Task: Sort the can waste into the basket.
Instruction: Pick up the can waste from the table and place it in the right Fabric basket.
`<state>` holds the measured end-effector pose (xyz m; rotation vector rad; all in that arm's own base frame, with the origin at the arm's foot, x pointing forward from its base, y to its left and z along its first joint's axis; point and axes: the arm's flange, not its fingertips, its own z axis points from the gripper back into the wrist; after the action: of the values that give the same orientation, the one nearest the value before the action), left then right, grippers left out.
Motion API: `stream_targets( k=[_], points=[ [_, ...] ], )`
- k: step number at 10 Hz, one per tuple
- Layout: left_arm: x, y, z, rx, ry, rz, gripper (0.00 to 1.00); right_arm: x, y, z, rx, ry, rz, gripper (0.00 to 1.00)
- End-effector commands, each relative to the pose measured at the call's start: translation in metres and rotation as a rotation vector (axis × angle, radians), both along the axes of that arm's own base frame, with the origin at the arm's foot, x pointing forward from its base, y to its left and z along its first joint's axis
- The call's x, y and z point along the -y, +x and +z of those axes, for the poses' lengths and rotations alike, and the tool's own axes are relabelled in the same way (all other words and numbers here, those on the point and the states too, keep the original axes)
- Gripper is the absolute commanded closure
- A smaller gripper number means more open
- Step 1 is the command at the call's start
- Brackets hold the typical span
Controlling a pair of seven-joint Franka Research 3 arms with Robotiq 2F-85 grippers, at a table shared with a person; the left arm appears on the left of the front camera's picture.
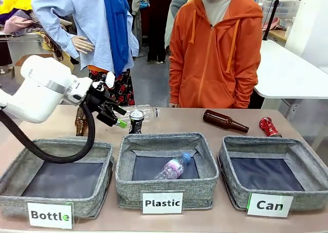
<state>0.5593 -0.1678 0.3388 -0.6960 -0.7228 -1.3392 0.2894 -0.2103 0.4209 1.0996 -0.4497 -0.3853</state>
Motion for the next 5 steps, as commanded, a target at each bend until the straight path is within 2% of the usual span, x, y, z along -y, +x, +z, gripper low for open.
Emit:
stream_targets(
  k=[1, 5],
  points=[
    [0.011, 0.009, -0.002, 0.018, -0.010, 0.014, 0.00, 0.002, 0.002, 0.001, 0.039, 0.005, 0.005, 0.00],
    [0.027, 0.019, -0.015, -0.009, -0.029, 0.005, 0.00, 0.002, 0.002, 0.001, 0.039, 0.005, 0.005, 0.00]
  ],
)
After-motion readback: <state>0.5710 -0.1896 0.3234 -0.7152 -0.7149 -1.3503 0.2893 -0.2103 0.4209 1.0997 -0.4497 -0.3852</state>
